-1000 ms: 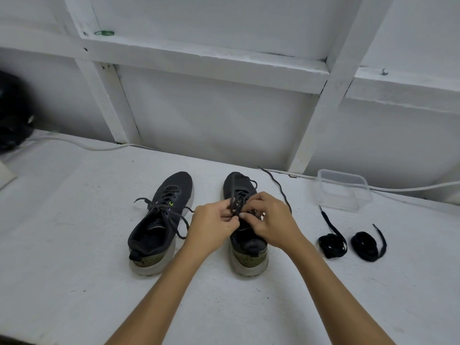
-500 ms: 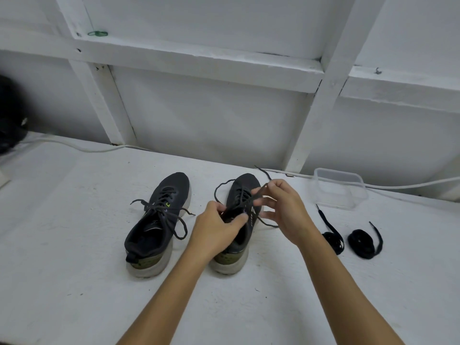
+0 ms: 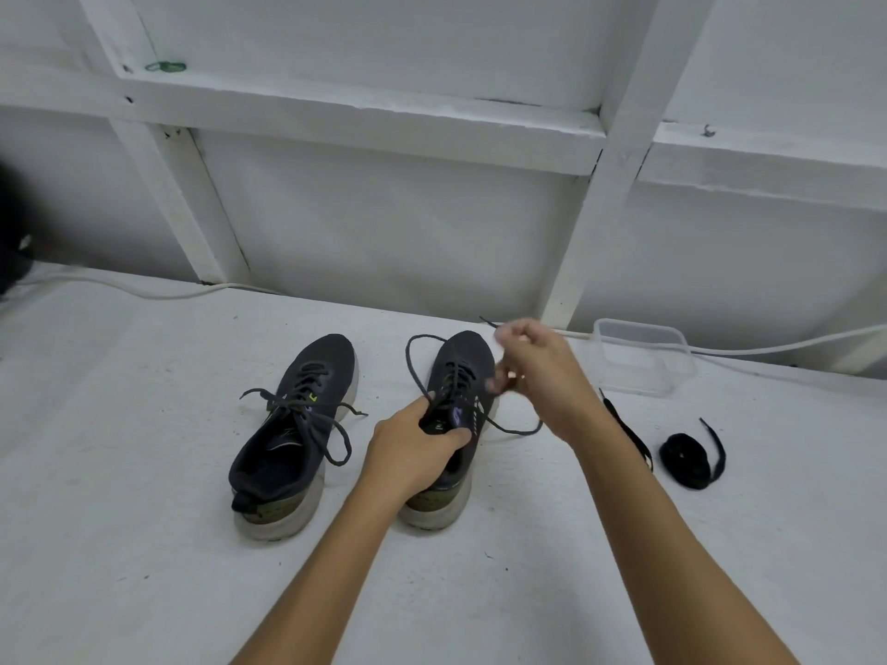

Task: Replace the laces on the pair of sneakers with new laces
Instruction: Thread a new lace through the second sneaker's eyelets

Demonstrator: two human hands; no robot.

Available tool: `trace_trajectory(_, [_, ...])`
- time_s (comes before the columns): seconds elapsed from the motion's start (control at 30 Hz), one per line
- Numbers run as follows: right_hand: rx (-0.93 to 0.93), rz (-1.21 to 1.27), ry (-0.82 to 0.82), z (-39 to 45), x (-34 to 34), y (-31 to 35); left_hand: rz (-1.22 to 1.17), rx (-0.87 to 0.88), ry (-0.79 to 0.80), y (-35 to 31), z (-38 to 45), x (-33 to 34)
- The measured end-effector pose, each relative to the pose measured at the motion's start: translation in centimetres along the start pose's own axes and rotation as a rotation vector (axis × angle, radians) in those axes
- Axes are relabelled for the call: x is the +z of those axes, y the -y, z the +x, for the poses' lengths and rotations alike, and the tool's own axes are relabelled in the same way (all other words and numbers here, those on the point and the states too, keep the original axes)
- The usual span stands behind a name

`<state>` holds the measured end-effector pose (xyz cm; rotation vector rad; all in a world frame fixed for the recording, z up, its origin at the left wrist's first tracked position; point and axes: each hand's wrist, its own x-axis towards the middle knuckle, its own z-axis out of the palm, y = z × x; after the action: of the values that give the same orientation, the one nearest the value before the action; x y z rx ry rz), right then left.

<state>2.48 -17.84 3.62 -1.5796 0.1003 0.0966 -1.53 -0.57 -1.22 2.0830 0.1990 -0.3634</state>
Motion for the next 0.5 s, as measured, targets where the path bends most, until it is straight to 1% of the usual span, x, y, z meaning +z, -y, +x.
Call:
trace_trajectory(0.07, [-0.033,-0.477,0.081,-0.3,-0.2,-1.1,-0.027,0.009,-0.024,0.2,0.0,0.1])
trace_trajectory(0.1, [-0.055,-0.628,0.115,-0.3,-0.2,-1.4,-0.036,0.012,-0.036,0.2,0.1,0.2])
trace_trajectory(0.17, [-0.053,-0.813,0.194,-0.1,-0.1,-1.5,-0.048,0.005,-0.052,0.1,0.1,0.3])
trace_trajectory(0.23, [-0.004,-0.981,0.284,0.2,0.1,-1.3,-0.063,-0.005,-0.05,-0.1,-0.1,0.2])
trace_trajectory(0.3, [0.041,-1.099,0.326,0.5,0.0,-1.1,-0.084,-0.007,-0.044,-0.1,-0.2,0.1])
trace_trajectory(0.33, [0.041,-1.12,0.333,0.6,-0.2,-0.9,-0.088,-0.007,-0.045,-0.1,-0.2,0.1])
trace_trajectory(0.37, [0.021,-1.08,0.33,0.6,-0.3,-0.6,-0.088,-0.006,-0.046,-0.1,-0.2,0.0])
trace_trajectory(0.4, [-0.003,-0.961,0.312,0.5,-0.5,-0.2,-0.086,-0.004,-0.047,-0.1,-0.2,0.0])
trace_trajectory(0.43, [-0.016,-0.76,0.284,0.4,-0.6,0.2,-0.086,-0.004,-0.045,0.0,-0.1,0.0])
trace_trajectory(0.5, [0.009,-0.235,0.221,0.3,-0.9,0.9,-0.089,-0.006,-0.036,0.0,0.0,0.0])
